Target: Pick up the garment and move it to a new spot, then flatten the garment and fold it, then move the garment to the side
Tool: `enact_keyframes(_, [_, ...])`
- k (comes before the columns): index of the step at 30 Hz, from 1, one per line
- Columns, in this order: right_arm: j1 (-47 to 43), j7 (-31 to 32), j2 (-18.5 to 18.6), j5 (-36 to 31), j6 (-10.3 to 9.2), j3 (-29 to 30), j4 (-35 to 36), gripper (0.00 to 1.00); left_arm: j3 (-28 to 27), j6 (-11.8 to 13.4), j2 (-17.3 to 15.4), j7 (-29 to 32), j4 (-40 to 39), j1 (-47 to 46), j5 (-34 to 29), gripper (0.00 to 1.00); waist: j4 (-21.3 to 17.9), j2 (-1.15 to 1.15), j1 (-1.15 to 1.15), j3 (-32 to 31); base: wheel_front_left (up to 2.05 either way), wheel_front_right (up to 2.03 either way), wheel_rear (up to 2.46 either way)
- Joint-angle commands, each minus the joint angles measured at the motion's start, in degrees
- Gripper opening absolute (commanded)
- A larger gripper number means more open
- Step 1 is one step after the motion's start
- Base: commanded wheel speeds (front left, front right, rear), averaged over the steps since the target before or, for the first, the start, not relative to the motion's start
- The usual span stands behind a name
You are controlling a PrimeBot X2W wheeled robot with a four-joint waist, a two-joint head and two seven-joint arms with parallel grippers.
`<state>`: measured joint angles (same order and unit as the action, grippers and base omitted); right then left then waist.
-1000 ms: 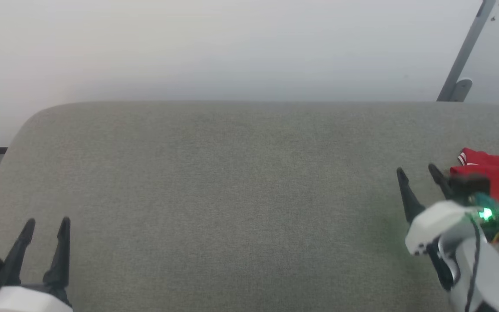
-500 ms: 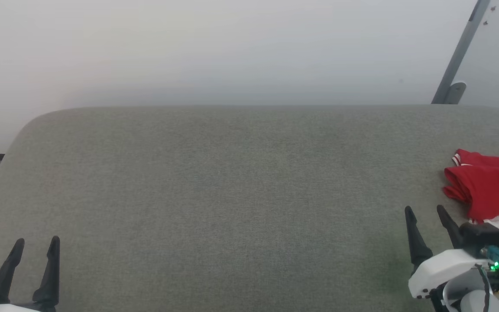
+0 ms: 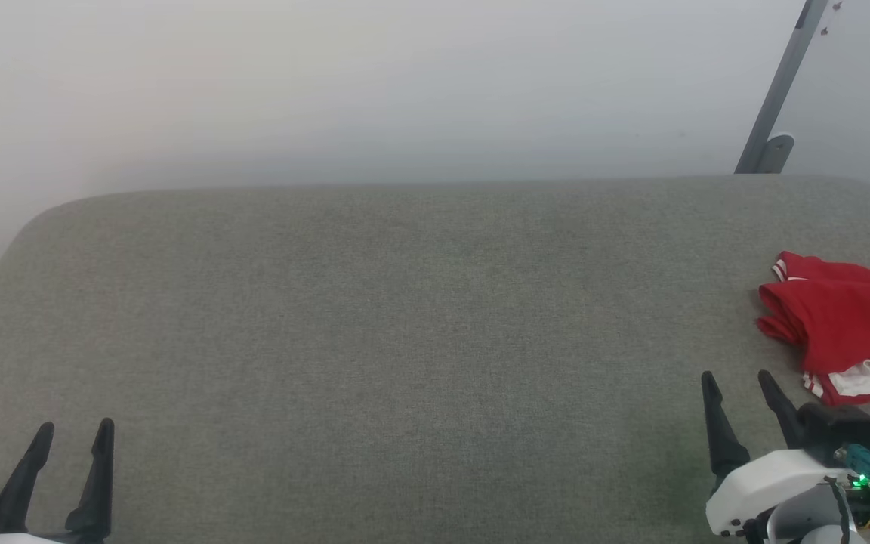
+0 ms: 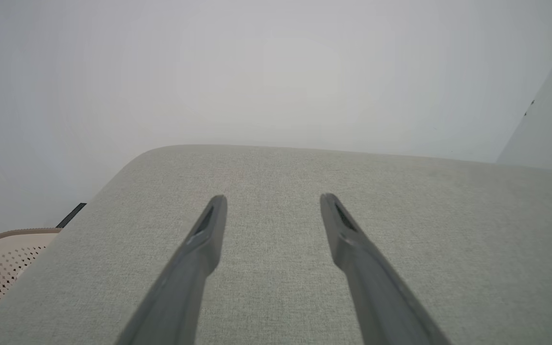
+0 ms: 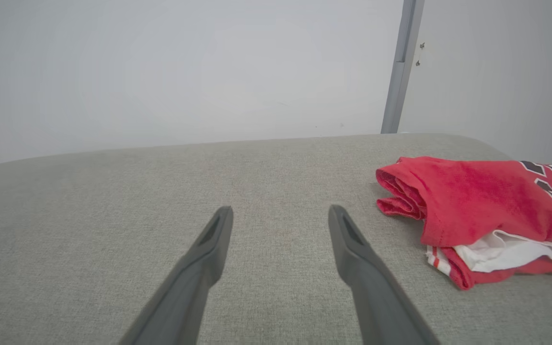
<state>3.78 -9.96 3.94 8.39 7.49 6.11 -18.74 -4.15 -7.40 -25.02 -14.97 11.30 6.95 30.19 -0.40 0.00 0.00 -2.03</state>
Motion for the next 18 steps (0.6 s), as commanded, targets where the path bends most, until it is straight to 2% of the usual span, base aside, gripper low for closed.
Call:
enact_keyframes(1, [-0.5, 0.3, -0.3, -0.3, 0.01, 0.2, 0.7, 1.00, 0.1, -0.1, -0.1, -0.2, 0.1, 0.1, 0.2, 1.00, 0.0, 0.00, 0.00, 0.0, 0.00, 0.00, 0.00])
enact_keyframes(12, [-1.2, 1.2, -0.8, -0.9, 0.01, 0.4, 2.4, 1.00, 0.2, -0.1, 0.2, -0.2, 0.4, -0.1, -0.4, 1.00, 0.2, 0.00, 0.00, 0.1, 0.00, 0.00, 0.00])
enact_keyframes(13, [-0.6, 1.2, -0.6, -0.8, 0.00, 0.5, 2.2, 0.00, 0.2, 0.0, 0.3, 0.0, 0.2, 0.0, -0.3, 0.00, 0.2, 0.00, 0.00, 0.1, 0.00, 0.00, 0.00])
enact_keyframes(18, [-2.5, 1.2, -0.8, -0.8, 0.00, 0.5, -0.4, 0.00, 1.1, 0.0, 3.5, 0.3, 2.6, 0.5, -0.5, 0.00, 0.2, 0.00, 0.00, 0.2, 0.00, 0.00, 0.00])
